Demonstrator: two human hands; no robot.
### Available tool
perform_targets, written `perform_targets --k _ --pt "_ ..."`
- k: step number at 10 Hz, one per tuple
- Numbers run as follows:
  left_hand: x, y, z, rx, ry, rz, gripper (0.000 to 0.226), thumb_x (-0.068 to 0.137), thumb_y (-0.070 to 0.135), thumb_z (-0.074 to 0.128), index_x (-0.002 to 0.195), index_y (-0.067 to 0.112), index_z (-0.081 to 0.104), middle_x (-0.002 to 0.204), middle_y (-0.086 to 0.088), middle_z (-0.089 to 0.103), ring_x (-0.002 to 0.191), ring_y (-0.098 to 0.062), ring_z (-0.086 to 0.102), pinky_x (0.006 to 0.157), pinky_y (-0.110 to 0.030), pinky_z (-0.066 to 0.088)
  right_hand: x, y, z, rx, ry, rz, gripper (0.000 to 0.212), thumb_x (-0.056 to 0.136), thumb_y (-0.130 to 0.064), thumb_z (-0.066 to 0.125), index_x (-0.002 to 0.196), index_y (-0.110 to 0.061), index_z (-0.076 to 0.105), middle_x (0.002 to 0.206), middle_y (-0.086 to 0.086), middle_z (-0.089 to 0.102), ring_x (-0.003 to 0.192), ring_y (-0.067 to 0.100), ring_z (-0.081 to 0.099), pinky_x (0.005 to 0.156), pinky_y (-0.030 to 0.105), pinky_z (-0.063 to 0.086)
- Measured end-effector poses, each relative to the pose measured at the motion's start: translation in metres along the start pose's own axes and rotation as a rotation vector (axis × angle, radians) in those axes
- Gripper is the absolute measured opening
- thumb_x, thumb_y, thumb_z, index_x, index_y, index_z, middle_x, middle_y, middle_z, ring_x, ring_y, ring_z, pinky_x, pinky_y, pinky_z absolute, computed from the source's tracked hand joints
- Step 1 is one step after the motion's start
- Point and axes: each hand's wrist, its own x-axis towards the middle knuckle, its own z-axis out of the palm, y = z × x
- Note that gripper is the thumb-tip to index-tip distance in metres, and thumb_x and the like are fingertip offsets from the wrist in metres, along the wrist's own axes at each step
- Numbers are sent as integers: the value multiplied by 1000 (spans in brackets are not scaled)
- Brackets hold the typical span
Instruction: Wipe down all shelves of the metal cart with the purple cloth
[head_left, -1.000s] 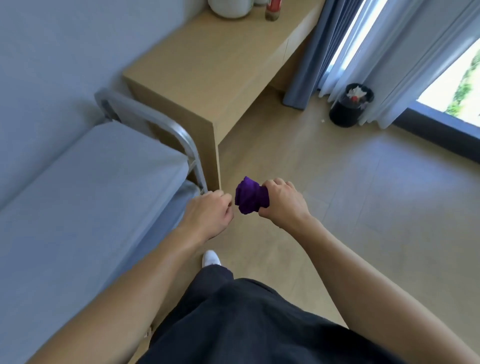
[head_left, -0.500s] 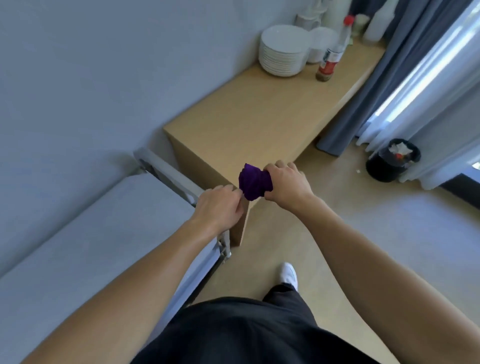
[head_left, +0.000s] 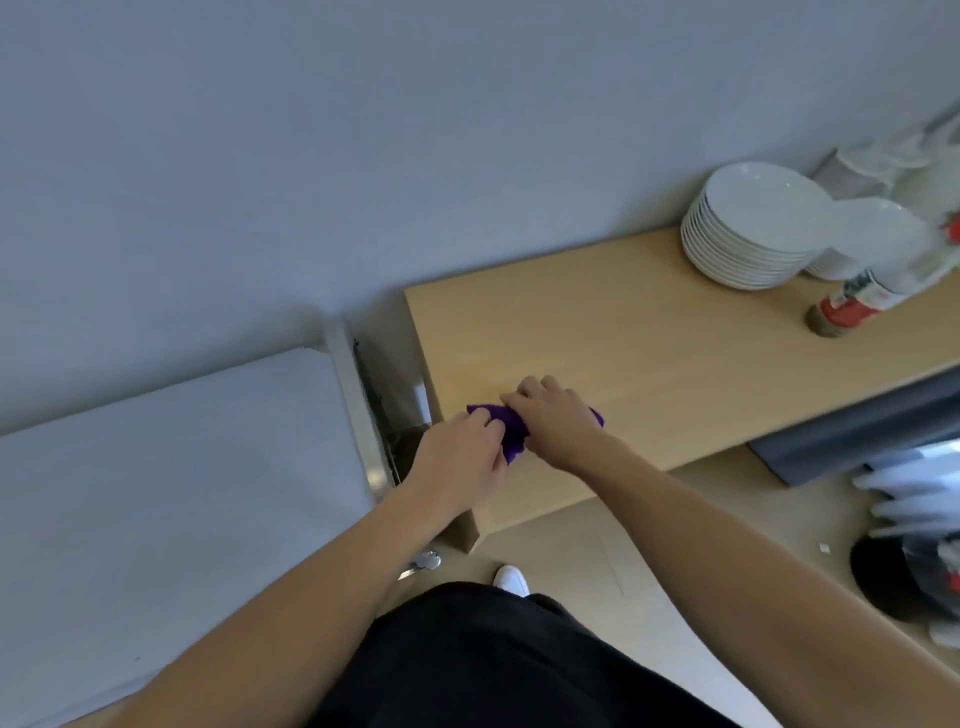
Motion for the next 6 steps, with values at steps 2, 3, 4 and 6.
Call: perform_targets --k 2,3,4,6 --pt "10 -2 29 -44 -256 -56 33 96 36 43 116 18 62 120 3 54 93 -14 59 79 -31 52 -4 14 50 180 -58 -60 69 93 -4 42 153 -14 9 161 6 6 148 25 4 120 43 12" --pt "10 -2 27 -82 -346 -75 35 97 35 44 123 19 62 129 3 48 97 -14 59 85 -30 50 -6 25 42 319 -163 -117 70 95 -12 42 153 -17 3 161 4 -8 148 22 -10 121 40 1" --pt "12 -2 -11 -228 -354 -106 33 97 38 46 125 27 60 127 8 55 105 -7 57 94 -28 48 -5 51 2 560 -177 -107 70 94 -26 50 153 -23 13 162 1 2 148 17 -4 120 33 6" --pt "-43 -9 -191 -628 219 -148 40 81 73 48 113 52 61 113 36 60 104 15 57 89 -10 47 -49 120 -206 794 290 -179 17 89 -37 63 105 -39 66 103 -16 70 92 5 66 87 35 52"
